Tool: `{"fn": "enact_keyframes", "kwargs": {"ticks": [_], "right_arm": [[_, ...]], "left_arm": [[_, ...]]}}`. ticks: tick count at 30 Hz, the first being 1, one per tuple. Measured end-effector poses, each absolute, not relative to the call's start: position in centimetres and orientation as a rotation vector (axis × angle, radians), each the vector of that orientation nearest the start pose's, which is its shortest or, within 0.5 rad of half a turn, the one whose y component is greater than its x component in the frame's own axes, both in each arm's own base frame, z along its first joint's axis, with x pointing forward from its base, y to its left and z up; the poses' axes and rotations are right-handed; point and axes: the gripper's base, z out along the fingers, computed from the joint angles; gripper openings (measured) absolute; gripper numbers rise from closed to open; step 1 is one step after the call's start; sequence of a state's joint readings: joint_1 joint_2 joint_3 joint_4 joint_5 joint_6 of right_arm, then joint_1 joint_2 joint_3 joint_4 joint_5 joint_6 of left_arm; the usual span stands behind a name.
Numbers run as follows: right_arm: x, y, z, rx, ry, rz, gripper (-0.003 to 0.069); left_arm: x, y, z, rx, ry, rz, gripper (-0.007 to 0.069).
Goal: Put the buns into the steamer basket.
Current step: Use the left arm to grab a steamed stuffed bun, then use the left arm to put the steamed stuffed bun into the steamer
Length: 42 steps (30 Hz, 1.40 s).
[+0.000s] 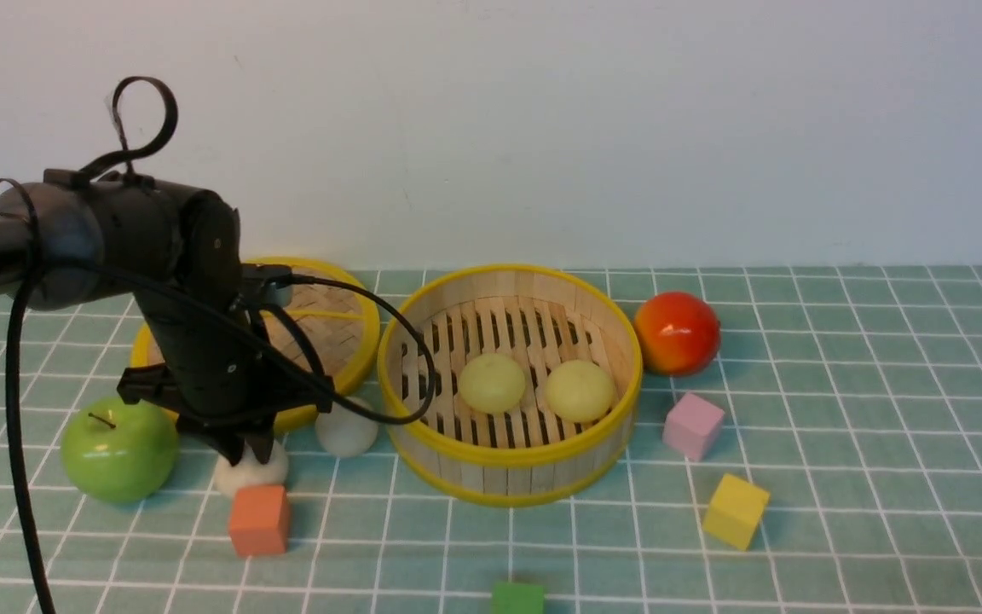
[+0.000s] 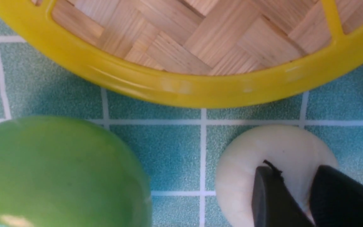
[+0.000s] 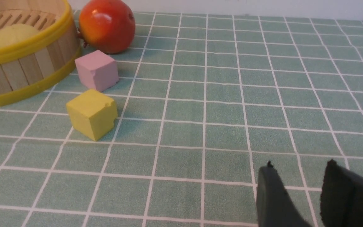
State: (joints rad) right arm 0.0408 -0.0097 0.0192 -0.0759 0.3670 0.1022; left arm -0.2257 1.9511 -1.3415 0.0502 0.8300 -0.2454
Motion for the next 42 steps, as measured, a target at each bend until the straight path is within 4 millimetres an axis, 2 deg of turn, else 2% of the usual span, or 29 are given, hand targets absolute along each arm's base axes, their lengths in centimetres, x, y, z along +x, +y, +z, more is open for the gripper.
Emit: {"fn": "enact_keyframes", "kwargs": {"ticks": [1,4,8,11,12,16,18,19,21,23,25,27,33,37,41,42], "right_arm": [[5.3,0.0,17.4,0.010,1.859,0.025,0.0239],[5.3,0.0,17.4,0.010,1.859,0.025,0.0239],[5.3,0.0,17.4,0.010,1.859,0.025,0.0239],[5.3,0.0,17.4,0.010,1.859,0.025,0.0239],[5.3,0.0,17.4,0.010,1.859,0.025,0.0239],[5.3,0.0,17.4,0.010,1.859,0.025,0.0239],[5.3,0.0,17.4,0.010,1.859,0.025,0.0239],[5.3,0.0,17.4,0.010,1.859,0.025,0.0239],[5.3,0.0,17.4,0.010,1.859,0.025,0.0239],[5.3,0.0,17.4,0.010,1.859,0.025,0.0239],[5.3,0.0,17.4,0.010,1.859,0.025,0.0239],[5.3,0.0,17.4,0.010,1.859,0.025,0.0239],[5.3,0.0,17.4,0.010,1.859,0.025,0.0239],[5.3,0.0,17.4,0.010,1.859,0.025,0.0239],[5.3,0.0,17.4,0.010,1.859,0.025,0.0239],[5.3,0.0,17.4,0.010,1.859,0.025,0.0239]], "left_arm": [[38.0,-8.4,17.6,0.015,2.920,-0.017,0.0090],[38.0,-8.4,17.7,0.014,2.922,-0.016,-0.0002],[38.3,-8.5,18.7,0.008,2.937,-0.014,-0.0013],[38.7,-8.7,20.6,-0.010,2.934,-0.039,-0.0013],[39.1,-9.0,22.6,-0.029,2.899,-0.085,-0.0013],[40.2,-11.0,28.5,0.010,2.726,-0.204,-0.0013],[40.4,-13.0,30.6,0.071,2.640,-0.258,-0.0013],[40.4,-13.2,30.7,0.076,2.633,-0.263,-0.0013],[40.9,-15.8,31.3,0.146,2.562,-0.303,-0.0013],[41.3,-17.2,30.7,0.176,2.550,-0.315,-0.0013],[42.3,-18.6,28.8,0.198,2.570,-0.316,-0.0013],[43.3,-19.0,26.8,0.178,2.602,-0.309,-0.0013],[45.3,-19.7,22.4,0.099,2.614,-0.311,-0.0011],[45.8,-20.0,21.0,0.070,2.621,-0.330,0.0000],[45.9,-20.0,20.9,0.069,2.619,-0.328,0.0040],[45.9,-20.0,21.0,0.073,2.620,-0.319,0.0070]]}}
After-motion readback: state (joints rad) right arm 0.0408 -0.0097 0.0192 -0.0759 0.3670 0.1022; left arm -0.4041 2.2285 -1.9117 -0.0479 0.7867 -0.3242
